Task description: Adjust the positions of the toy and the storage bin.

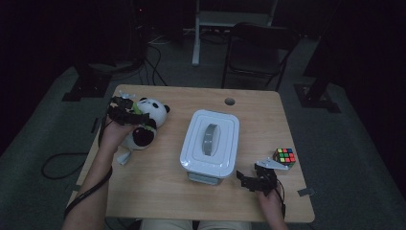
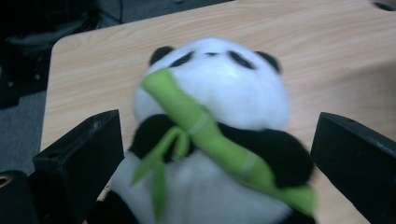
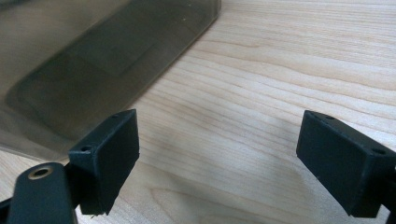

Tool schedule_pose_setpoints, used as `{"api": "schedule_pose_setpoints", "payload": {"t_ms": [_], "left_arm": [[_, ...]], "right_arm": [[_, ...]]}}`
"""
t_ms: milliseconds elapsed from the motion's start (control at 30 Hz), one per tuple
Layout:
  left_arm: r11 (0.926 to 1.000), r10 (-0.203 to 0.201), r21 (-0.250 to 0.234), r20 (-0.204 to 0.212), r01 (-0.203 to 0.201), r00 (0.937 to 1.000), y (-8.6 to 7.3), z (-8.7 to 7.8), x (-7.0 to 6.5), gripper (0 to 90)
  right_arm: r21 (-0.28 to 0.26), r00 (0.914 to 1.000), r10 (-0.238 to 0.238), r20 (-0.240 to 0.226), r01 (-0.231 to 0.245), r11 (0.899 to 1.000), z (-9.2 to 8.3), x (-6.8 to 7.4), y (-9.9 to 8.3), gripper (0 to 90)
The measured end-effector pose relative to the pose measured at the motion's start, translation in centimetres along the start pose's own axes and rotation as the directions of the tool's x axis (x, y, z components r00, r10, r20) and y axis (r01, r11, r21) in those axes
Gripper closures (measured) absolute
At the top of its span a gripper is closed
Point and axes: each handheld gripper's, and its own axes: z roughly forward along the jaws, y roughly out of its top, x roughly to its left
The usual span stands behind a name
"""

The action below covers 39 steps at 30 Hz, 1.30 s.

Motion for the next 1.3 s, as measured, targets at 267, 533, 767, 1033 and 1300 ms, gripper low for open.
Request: {"api": "schedule_pose_setpoints", "payload": {"t_ms": [267, 533, 767, 1033, 1300], "left_arm": [[0.9956, -0.035, 0.086, -0.02, 0.037, 0.9992, -0.5, 3.0, 0.8, 5.1], [0.9984, -0.009, 0.056, 0.04, 0.006, 0.9992, -1.6, 2.6, 0.7, 47.9], [0.9938, -0.096, -0.043, 0.131, 0.102, 0.9868, -1.9, 1.3, 0.3, 66.4], [0.9893, -0.102, -0.089, 0.148, 0.116, 0.9837, -0.7, 0.0, -2.2, 66.3], [0.9877, -0.109, -0.095, 0.151, 0.124, 0.9825, -0.8, -0.1, -4.3, 66.2]], "right_arm": [[0.008, 1.0, 0.0, -0.005, 0.0, 1.0, 0.0, -0.1, -0.1, 13.1], [0.021, 1.0, -0.007, -0.004, 0.007, 1.0, 0.1, 0.1, -0.1, 13.3], [0.015, 0.9999, 0.008, -0.01, -0.008, 1.0, 0.1, 0.0, -0.1, 13.4], [0.012, 0.9999, 0.008, -0.013, -0.008, 1.0, 0.0, 0.0, -0.1, 13.4], [0.004, 0.9998, 0.006, -0.018, -0.006, 1.0, -0.1, -0.1, -0.1, 13.4]]}}
